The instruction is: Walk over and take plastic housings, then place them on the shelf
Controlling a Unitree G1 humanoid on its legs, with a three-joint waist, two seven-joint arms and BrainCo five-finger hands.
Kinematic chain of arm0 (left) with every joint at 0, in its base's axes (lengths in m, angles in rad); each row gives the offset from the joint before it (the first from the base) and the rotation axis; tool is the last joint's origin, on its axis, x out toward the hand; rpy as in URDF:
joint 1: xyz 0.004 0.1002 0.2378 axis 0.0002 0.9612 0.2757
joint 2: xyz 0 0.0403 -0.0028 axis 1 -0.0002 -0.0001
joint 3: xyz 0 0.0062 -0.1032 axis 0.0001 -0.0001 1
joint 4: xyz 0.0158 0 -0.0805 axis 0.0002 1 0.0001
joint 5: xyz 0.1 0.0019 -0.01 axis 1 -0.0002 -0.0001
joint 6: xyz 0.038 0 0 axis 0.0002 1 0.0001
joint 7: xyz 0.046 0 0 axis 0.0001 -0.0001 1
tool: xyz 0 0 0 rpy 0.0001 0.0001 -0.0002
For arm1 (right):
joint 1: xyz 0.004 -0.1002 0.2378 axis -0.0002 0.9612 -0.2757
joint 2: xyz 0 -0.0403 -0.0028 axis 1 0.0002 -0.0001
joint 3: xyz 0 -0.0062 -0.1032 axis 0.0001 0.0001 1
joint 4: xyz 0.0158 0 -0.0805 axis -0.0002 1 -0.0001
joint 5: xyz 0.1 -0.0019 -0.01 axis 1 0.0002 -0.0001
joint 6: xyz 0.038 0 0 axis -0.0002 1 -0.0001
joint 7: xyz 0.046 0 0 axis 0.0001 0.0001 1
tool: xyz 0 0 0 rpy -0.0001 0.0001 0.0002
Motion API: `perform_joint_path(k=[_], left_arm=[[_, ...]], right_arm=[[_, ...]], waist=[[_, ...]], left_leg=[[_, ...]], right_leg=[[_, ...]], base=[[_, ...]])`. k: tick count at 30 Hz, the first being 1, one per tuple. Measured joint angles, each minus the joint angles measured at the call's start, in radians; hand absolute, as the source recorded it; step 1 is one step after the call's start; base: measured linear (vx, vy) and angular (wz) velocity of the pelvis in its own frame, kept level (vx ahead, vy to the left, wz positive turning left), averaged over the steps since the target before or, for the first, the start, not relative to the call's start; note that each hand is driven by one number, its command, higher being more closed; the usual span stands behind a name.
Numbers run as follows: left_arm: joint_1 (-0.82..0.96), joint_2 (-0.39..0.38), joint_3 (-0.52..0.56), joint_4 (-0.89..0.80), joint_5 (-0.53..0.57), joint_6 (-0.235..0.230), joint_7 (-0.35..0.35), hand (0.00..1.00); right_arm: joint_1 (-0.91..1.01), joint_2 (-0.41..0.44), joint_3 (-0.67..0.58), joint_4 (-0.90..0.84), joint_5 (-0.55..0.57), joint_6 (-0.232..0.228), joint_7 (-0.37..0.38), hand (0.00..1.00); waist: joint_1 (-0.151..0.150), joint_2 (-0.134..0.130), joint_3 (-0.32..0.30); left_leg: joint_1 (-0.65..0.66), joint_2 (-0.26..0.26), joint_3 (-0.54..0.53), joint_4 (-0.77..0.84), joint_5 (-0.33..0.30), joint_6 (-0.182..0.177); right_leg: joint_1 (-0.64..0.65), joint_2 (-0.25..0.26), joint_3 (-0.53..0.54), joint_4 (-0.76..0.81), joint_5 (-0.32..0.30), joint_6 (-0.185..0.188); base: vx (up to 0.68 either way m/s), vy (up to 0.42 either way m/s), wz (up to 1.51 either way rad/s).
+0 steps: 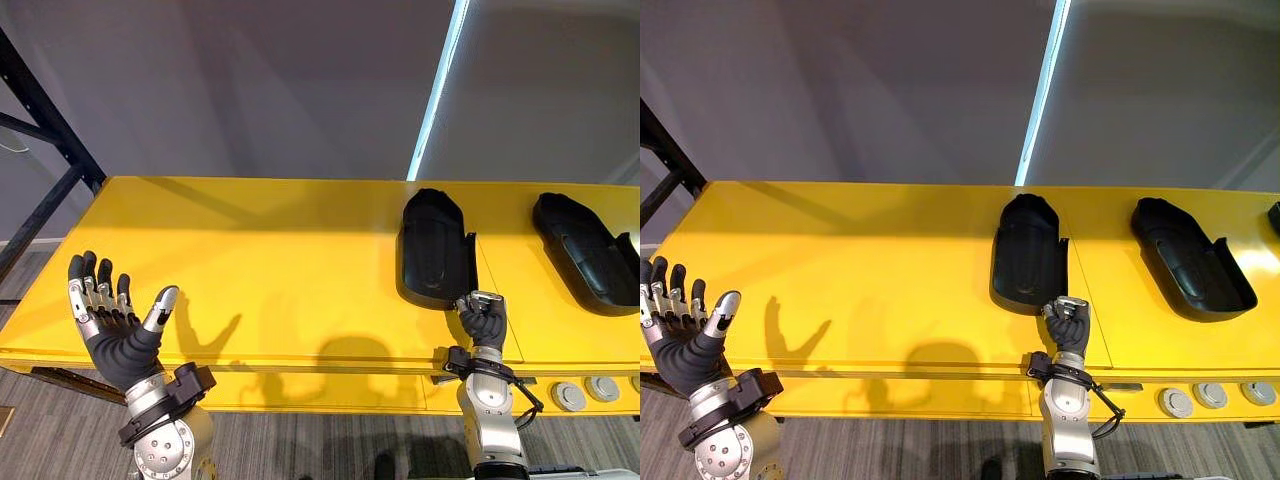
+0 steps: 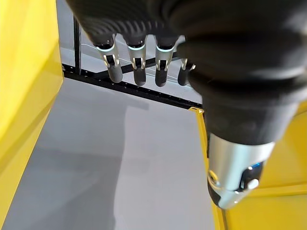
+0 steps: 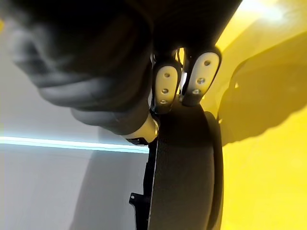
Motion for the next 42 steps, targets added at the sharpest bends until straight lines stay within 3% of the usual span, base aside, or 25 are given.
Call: perform_joint_path(k=[4, 5, 7, 11, 13, 14, 17, 19, 21, 22, 24, 25, 26, 27, 28, 29, 30, 33, 35, 36, 38, 39, 42], left_arm=[[-0.030, 0.001, -0.028, 0.000, 0.000, -0.001, -0.001, 0.00], [-0.045, 0.003, -0.049, 0.000, 0.001, -0.002, -0.001, 0.00], [-0.053, 0.009, -0.071, 0.000, 0.001, -0.005, -0.002, 0.00], [-0.071, 0.026, -0.087, 0.000, 0.004, -0.006, -0.027, 0.00], [-0.075, 0.027, -0.086, 0.002, 0.004, -0.007, -0.030, 0.00], [-0.080, 0.026, -0.085, 0.001, 0.003, -0.009, -0.031, 0.00], [-0.085, 0.027, -0.083, 0.001, 0.004, -0.017, -0.036, 0.00], [-0.114, 0.027, -0.088, 0.001, 0.005, -0.018, -0.038, 0.00], [-0.167, 0.032, -0.108, 0.002, 0.005, -0.025, -0.041, 0.00], [-0.194, 0.040, -0.132, 0.003, 0.005, -0.034, -0.042, 0.00], [-0.216, 0.053, -0.181, 0.002, 0.023, -0.039, -0.045, 0.00], [-0.216, 0.062, -0.218, 0.002, 0.035, -0.041, -0.046, 0.00], [-0.220, 0.066, -0.258, 0.004, 0.044, -0.041, -0.053, 0.00], [-0.231, 0.066, -0.283, 0.010, 0.044, -0.043, -0.062, 0.00], [-0.246, 0.060, -0.291, 0.024, 0.044, -0.043, -0.068, 0.00], [-0.269, 0.057, -0.310, 0.046, 0.043, -0.042, -0.072, 0.00], [-0.298, 0.059, -0.316, 0.058, 0.043, -0.043, -0.081, 0.00], [-0.360, 0.065, -0.318, 0.083, 0.038, -0.045, -0.097, 0.00], [-0.357, 0.076, -0.318, 0.083, 0.014, -0.047, -0.103, 0.00], [-0.339, 0.084, -0.318, 0.083, 0.000, -0.047, -0.108, 0.00], [-0.325, 0.091, -0.318, 0.083, -0.001, -0.047, -0.112, 0.00], [-0.305, 0.101, -0.313, 0.084, -0.003, -0.044, -0.120, 0.00], [-0.271, 0.087, -0.299, 0.122, 0.002, -0.029, -0.140, 0.00]], right_arm=[[0.005, 0.000, 0.014, -0.073, 0.000, 0.003, 0.020, 1.00], [0.008, 0.000, 0.027, -0.134, 0.002, 0.002, 0.030, 0.00], [0.007, 0.000, 0.061, -0.227, 0.013, -0.010, 0.058, 0.00], [0.013, -0.003, 0.086, -0.365, 0.103, -0.070, 0.131, 0.00], [0.013, -0.011, 0.086, -0.367, 0.163, -0.090, 0.159, 0.00], [0.014, -0.025, 0.086, -0.366, 0.187, -0.091, 0.169, 0.00], [0.037, -0.046, 0.084, -0.365, 0.219, -0.091, 0.183, 0.00], [0.095, -0.062, 0.076, -0.365, 0.233, -0.091, 0.202, 0.00], [0.175, -0.057, 0.040, -0.371, 0.247, -0.085, 0.240, 0.00], [0.240, -0.042, 0.013, -0.397, 0.247, -0.076, 0.258, 0.00], [0.311, 0.002, -0.033, -0.476, 0.248, -0.075, 0.264, 0.00], [0.328, 0.015, -0.040, -0.502, 0.248, -0.075, 0.262, 0.00], [0.325, 0.022, -0.041, -0.492, 0.263, -0.076, 0.253, 0.00], [0.310, 0.030, -0.039, -0.468, 0.288, -0.076, 0.248, 0.00], [0.302, 0.033, -0.036, -0.451, 0.295, -0.077, 0.241, 0.00], [0.273, 0.035, -0.036, -0.395, 0.307, -0.077, 0.233, 0.00], [0.235, 0.037, -0.035, -0.338, 0.307, -0.077, 0.224, 0.00], [0.167, 0.035, -0.047, -0.253, 0.298, -0.077, 0.192, 0.00], [0.134, 0.032, -0.054, -0.200, 0.283, -0.077, 0.179, 0.00], [0.119, 0.025, -0.054, -0.152, 0.283, -0.077, 0.172, 0.00], [0.121, 0.020, -0.053, -0.129, 0.279, -0.076, 0.169, 0.00], [0.122, 0.013, -0.054, -0.105, 0.267, -0.068, 0.163, 0.00], [0.134, -0.006, -0.053, -0.075, 0.241, -0.049, 0.163, 0.00]], waist=[[-0.005, -0.002, 0.002], [-0.009, -0.004, 0.003], [-0.011, -0.010, 0.006], [-0.019, -0.014, 0.010], [-0.012, -0.020, 0.010], [-0.010, -0.006, 0.019], [-0.013, 0.018, 0.033], [-0.024, 0.021, 0.035], [-0.045, 0.025, 0.042], [-0.051, 0.023, 0.044], [-0.048, 0.011, 0.046], [-0.050, 0.007, 0.049], [-0.054, 0.004, 0.049], [-0.044, 0.005, 0.055], [-0.037, 0.006, 0.061], [-0.027, 0.012, 0.064], [-0.014, 0.019, 0.068], [-0.005, 0.023, 0.068], [0.011, 0.022, 0.054], [0.024, 0.021, 0.034], [0.025, 0.020, 0.019], [0.022, 0.014, 0.008], [0.011, 0.028, 0.000]], left_leg=[[0.004, 0.001, 0.010, 0.000, -0.001, -0.001], [0.008, 0.002, 0.023, 0.002, -0.004, -0.004], [0.017, 0.010, 0.065, 0.022, -0.024, -0.012], [-0.056, 0.072, 0.129, 0.286, -0.166, -0.032], [-0.111, 0.065, -0.032, 0.418, -0.192, -0.033], [-0.130, 0.051, -0.161, 0.490, -0.218, -0.057], [-0.138, -0.007, -0.414, 0.591, -0.264, -0.098], [-0.121, -0.024, -0.473, 0.594, -0.296, -0.102], [-0.092, -0.031, -0.481, 0.581, -0.339, -0.085], [-0.074, -0.041, -0.474, 0.570, -0.356, -0.059], [-0.066, -0.067, -0.406, 0.564, -0.370, -0.031], [-0.076, -0.071, -0.328, 0.565, -0.376, 0.006], [-0.099, -0.058, -0.243, 0.562, -0.365, 0.051], [-0.118, -0.035, -0.169, 0.544, -0.345, 0.069], [-0.123, -0.023, -0.130, 0.532, -0.330, 0.071], [-0.132, 0.010, -0.058, 0.499, -0.299, 0.074], [-0.133, 0.045, -0.001, 0.460, -0.266, 0.065], [-0.136, 0.092, 0.078, 0.377, -0.189, 0.059], [-0.137, 0.110, 0.130, 0.332, -0.164, 0.051], [-0.142, 0.122, 0.177, 0.298, -0.148, 0.031], [-0.149, 0.126, 0.205, 0.275, -0.129, 0.009], [-0.161, 0.129, 0.235, 0.255, -0.102, -0.023], [-0.180, 0.150, 0.266, 0.238, -0.053, -0.057]], right_leg=[[-0.001, 0.002, 0.009, 0.000, 0.000, 0.000], [-0.001, 0.005, 0.020, 0.000, 0.000, 0.000], [-0.004, 0.016, 0.068, 0.000, 0.000, 0.000], [-0.024, 0.065, 0.194, 0.001, 0.008, -0.010], [-0.038, 0.074, 0.263, 0.005, 0.013, -0.015], [-0.043, 0.088, 0.306, 0.010, 0.016, -0.013], [-0.095, 0.126, 0.400, 0.086, 0.005, 0.003], [-0.130, 0.142, 0.428, 0.154, -0.020, 0.017], [-0.160, 0.156, 0.442, 0.246, -0.058, 0.031], [-0.183, 0.163, 0.461, 0.295, -0.066, 0.038], [-0.209, 0.166, 0.548, 0.315, -0.050, 0.064], [-0.216, 0.165, 0.610, 0.272, 0.006, 0.082], [-0.214, 0.163, 0.610, 0.150, 0.152, 0.064], [-0.216, 0.154, 0.502, 0.100, 0.213, 0.034], [-0.225, 0.142, 0.386, 0.142, 0.188, 0.006], [-0.230, 0.121, 0.203, 0.246, 0.068, -0.056], [-0.217, 0.101, 0.098, 0.355, -0.047, -0.055], [-0.121, 0.022, 0.037, 0.531, -0.244, -0.029], [-0.066, -0.033, 0.005, 0.553, -0.271, -0.022], [-0.036, -0.063, -0.005, 0.514, -0.276, -0.015], [-0.017, -0.083, -0.023, 0.443, -0.274, -0.008], [-0.008, -0.079, -0.050, 0.347, -0.276, 0.014], [-0.015, -0.041, -0.051, 0.256, -0.271, 0.034]], base=[[0.00, 0.004, -0.07], [0.00, 0.008, -0.38], [-0.01, 0.012, -0.69], [0.00, 0.000, -0.90], [0.02, 0.024, -1.12], [0.05, 0.061, -0.95], [0.02, 0.171, -1.10], [0.00, 0.260, -0.52], [-0.04, 0.245, -0.24], [-0.08, 0.200, -0.53], [-0.19, 0.275, -1.24], [-0.34, 0.336, -2.06], [-0.42, 0.288, -2.28], [-0.31, 0.161, -1.92], [-0.37, 0.173, -1.88], [-0.30, 0.163, -1.96], [-0.33, 0.179, -1.78], [-0.20, -0.015, -1.02], [-0.20, -0.147, -1.08], [-0.21, -0.196, -1.16], [-0.14, -0.223, -0.88], [-0.09, -0.212, -0.84], [-0.02, -0.259, -0.73]])
